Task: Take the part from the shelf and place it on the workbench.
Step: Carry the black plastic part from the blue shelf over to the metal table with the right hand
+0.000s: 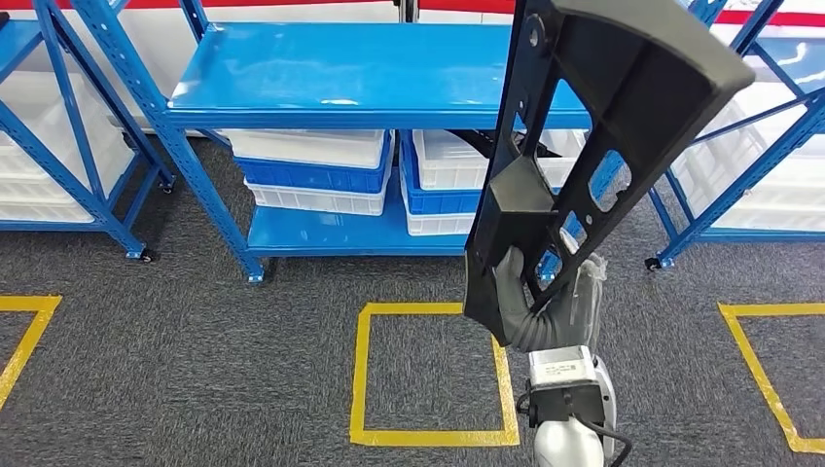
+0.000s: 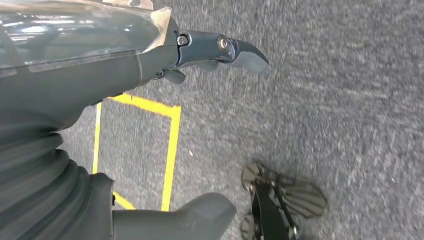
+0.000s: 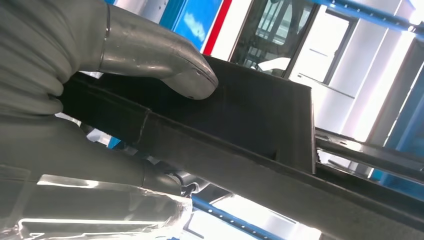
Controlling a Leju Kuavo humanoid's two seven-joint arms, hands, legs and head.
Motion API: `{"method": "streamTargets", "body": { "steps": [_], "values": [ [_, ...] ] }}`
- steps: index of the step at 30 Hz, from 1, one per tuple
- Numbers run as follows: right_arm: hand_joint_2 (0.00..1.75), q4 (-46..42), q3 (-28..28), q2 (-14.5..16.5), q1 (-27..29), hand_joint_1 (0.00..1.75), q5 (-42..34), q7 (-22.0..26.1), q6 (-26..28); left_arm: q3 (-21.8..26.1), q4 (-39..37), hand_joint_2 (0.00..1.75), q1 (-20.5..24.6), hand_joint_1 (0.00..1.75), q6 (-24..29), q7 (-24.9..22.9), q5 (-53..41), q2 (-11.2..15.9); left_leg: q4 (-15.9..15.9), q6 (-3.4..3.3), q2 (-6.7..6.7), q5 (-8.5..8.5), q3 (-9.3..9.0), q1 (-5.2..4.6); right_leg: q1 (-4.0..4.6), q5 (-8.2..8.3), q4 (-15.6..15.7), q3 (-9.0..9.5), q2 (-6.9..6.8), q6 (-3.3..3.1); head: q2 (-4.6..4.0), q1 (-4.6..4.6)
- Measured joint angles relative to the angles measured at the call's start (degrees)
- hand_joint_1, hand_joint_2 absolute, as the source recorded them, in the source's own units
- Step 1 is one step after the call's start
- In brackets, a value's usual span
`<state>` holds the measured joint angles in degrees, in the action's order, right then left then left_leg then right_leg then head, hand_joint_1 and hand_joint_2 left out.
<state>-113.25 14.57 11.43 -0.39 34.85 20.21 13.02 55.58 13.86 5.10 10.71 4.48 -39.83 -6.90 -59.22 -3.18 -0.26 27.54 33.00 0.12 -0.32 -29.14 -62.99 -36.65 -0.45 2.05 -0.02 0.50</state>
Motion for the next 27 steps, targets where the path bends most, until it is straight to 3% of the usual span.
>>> {"method": "streamTargets", "body": {
  "steps": [2,3,5,9,10,12,14,15,16,18,19,20,22,23,24,26,27],
  "values": [
    [1.75,0.05,-0.02,0.00,-0.14,1.75,-0.03,0.22,-0.22,0.00,0.00,1.75,0.02,0.00,0.28,0.04,-0.35,-0.01,-0.01,-0.61,0.22,-0.95,1.17,-0.18,-0.03,-4.55,-6.75,-2.00,0.07,-0.80,0.00,0.15],
    [1.75,0.09,-0.04,0.00,-0.17,1.75,-0.03,0.27,-0.36,0.00,0.00,1.75,0.02,0.00,0.42,0.02,-0.50,-0.01,-0.03,-0.72,0.29,-1.41,1.77,-0.29,-0.04,-5.95,-9.80,-2.49,0.08,-0.91,0.00,0.16],
    [1.75,0.15,-0.08,0.00,-0.17,1.75,-0.01,0.30,-0.58,0.00,0.00,1.75,0.02,0.00,0.61,-0.10,-0.61,-0.01,-0.07,-0.76,0.39,-2.23,2.83,-0.48,-0.03,-6.25,-11.73,-1.65,0.10,-0.56,0.01,0.20],
    [1.75,0.16,-0.10,0.00,-0.17,1.75,0.01,0.29,-0.65,0.00,0.00,1.75,0.02,0.00,0.68,-0.22,-0.62,-0.01,-0.07,-0.74,0.41,-2.68,3.39,-0.57,-0.03,-5.31,-10.26,0.02,0.10,-0.19,0.00,0.20],
    [1.75,0.16,-0.10,0.00,-0.17,1.75,0.03,0.29,-0.65,0.00,0.00,1.75,0.02,0.00,0.68,-0.28,-0.62,-0.01,-0.07,-0.71,0.40,-2.80,3.50,-0.59,-0.02,-4.92,-9.21,0.77,0.10,-0.13,0.00,0.20],
    [1.75,0.16,-0.10,0.06,-0.22,1.75,0.10,0.29,-0.71,0.01,0.00,1.75,0.01,0.00,0.82,-0.80,-0.62,-0.14,-0.09,-0.40,0.39,-3.59,4.07,-0.68,0.36,-3.53,-1.97,5.51,0.11,-0.24,0.00,0.17],
    [1.75,0.31,-0.08,0.30,-0.21,1.75,-0.15,0.37,-0.92,0.14,0.00,1.75,-0.03,0.00,1.25,-2.03,-0.55,-0.31,-0.03,0.67,0.31,-4.72,5.03,-0.68,0.45,-1.70,5.43,9.32,0.09,-0.99,0.00,0.11],
    [1.75,0.44,-0.05,0.46,-0.18,1.75,-0.37,0.43,-1.04,0.21,0.00,1.75,-0.06,0.00,1.46,-2.56,-0.51,-0.36,-0.72,1.28,0.26,-3.90,5.55,-0.58,0.30,-1.11,6.67,9.39,0.02,-1.59,0.00,0.03],
    [1.75,0.57,-0.03,0.62,-0.13,1.75,-0.61,0.49,-1.15,0.27,-0.01,1.75,-0.08,0.00,1.62,-2.91,-0.46,-0.37,-2.31,1.84,0.17,-1.98,6.15,-0.34,0.03,-0.24,6.77,8.72,-0.07,-2.25,0.00,-0.15],
    [1.75,0.75,0.02,0.86,-0.12,1.75,-0.81,0.53,-1.29,0.28,-0.02,1.75,-0.08,0.00,1.70,-3.06,-0.40,-0.39,-8.73,2.70,0.07,3.87,7.58,0.28,-0.01,0.96,6.77,7.53,-0.28,-3.17,0.00,-0.45],
    [1.75,0.85,0.04,0.93,-0.11,1.75,-0.86,0.54,-1.33,0.28,-0.02,1.75,-0.08,0.00,1.71,-3.08,-0.38,-0.40,-12.24,3.13,0.06,5.65,8.13,0.64,0.07,1.56,6.75,6.82,-0.34,-3.29,0.00,-0.55],
    [1.75,0.96,0.05,0.96,-0.11,1.75,-0.93,0.56,-1.38,0.29,-0.02,1.75,-0.07,0.00,1.71,-3.09,-0.35,-0.40,-14.81,3.56,0.07,6.00,8.18,1.04,0.11,2.16,6.68,6.07,-0.38,-3.18,0.00,-0.53],
    [1.75,1.22,0.05,0.96,-0.10,1.75,-1.22,0.76,-1.48,0.33,-0.02,1.75,-0.04,0.00,1.79,-3.06,-0.14,-0.40,-14.77,4.35,0.10,3.38,5.80,1.93,0.01,3.17,6.34,4.53,-0.42,-2.69,0.00,-0.55],
    [1.75,1.32,0.05,0.97,-0.11,1.75,-1.43,0.94,-1.56,0.39,-0.02,1.75,-0.01,0.00,1.83,-2.98,0.02,-0.43,-12.07,4.70,0.09,1.84,3.29,2.37,-0.06,3.55,5.97,3.81,-0.42,-2.40,0.00,-0.56],
    [1.75,1.39,0.05,1.01,-0.11,1.75,-1.65,1.13,-1.65,0.46,-0.02,1.75,0.07,0.00,1.87,-2.84,0.16,-0.51,-8.26,5.02,0.02,1.39,0.33,2.64,-0.08,3.84,5.49,3.08,-0.42,-2.10,0.00,-0.60],
    [1.75,1.51,0.06,1.15,-0.15,1.75,-1.97,1.39,-1.79,0.62,0.02,1.75,0.22,0.00,1.88,-2.43,0.35,-0.65,-1.83,5.00,-0.30,2.34,-3.84,2.57,-0.05,4.47,4.68,2.00,-0.44,-1.27,0.00,-0.51],
    [1.75,1.60,0.07,1.26,-0.15,1.75,-2.07,1.46,-1.81,0.69,0.03,1.75,0.27,0.00,1.88,-2.25,0.42,-0.69,-0.24,4.78,-0.44,2.99,-4.51,2.25,-0.12,4.91,4.51,1.55,-0.47,-0.75,0.00,-0.49]
  ]
}}
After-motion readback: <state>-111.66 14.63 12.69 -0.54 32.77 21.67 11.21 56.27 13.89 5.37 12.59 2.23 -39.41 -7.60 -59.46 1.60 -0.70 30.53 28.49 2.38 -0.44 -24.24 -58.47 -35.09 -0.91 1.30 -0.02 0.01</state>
